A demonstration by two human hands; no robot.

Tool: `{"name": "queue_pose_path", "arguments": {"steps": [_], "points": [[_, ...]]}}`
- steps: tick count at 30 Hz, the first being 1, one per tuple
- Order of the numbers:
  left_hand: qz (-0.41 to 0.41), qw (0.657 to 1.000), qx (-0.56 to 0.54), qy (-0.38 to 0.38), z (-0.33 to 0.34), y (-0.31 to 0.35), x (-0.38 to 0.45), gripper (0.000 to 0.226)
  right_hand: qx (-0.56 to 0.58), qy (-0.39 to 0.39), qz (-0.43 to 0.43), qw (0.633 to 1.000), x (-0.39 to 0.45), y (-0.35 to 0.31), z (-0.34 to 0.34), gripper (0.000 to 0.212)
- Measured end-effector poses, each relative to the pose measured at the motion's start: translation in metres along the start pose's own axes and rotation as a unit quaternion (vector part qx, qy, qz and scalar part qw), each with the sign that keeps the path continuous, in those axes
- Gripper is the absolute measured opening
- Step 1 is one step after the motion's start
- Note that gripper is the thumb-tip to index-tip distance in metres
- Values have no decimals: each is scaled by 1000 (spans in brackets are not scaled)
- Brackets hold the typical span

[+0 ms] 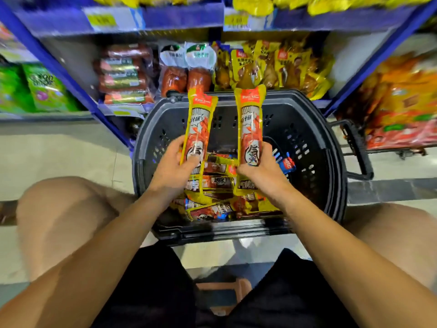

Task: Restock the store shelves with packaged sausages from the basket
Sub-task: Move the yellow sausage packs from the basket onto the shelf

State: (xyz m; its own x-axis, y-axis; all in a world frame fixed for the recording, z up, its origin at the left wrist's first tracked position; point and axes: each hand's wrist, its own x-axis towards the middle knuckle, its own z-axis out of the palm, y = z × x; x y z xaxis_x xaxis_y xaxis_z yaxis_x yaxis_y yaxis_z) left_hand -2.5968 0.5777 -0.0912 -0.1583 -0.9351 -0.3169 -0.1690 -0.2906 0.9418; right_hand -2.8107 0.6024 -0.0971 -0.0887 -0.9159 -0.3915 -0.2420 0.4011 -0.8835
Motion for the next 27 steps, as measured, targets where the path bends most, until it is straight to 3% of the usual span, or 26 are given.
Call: {"name": "queue_pose_path", "arguments": {"steps": [8, 12, 19, 23, 27], "points": [[119, 980, 148, 53, -30, 55, -37, 82, -59, -12, -136, 989, -37, -57, -20, 60], [175, 956, 197, 128, -48, 81, -41, 77, -45, 9, -181, 982, -45, -95, -21, 77], [260, 895, 255, 257, -85, 125, -38, 60, -76, 51, -255, 963, -35, -155, -10, 69], [247, 875, 300, 291, -114, 146, -18, 50, -126, 42, -256, 957, -18, -190, -5, 75], [214, 872, 307, 314, -145, 164, 13, 42, -167, 62, -283, 942, 3, -217, 3, 64]]}}
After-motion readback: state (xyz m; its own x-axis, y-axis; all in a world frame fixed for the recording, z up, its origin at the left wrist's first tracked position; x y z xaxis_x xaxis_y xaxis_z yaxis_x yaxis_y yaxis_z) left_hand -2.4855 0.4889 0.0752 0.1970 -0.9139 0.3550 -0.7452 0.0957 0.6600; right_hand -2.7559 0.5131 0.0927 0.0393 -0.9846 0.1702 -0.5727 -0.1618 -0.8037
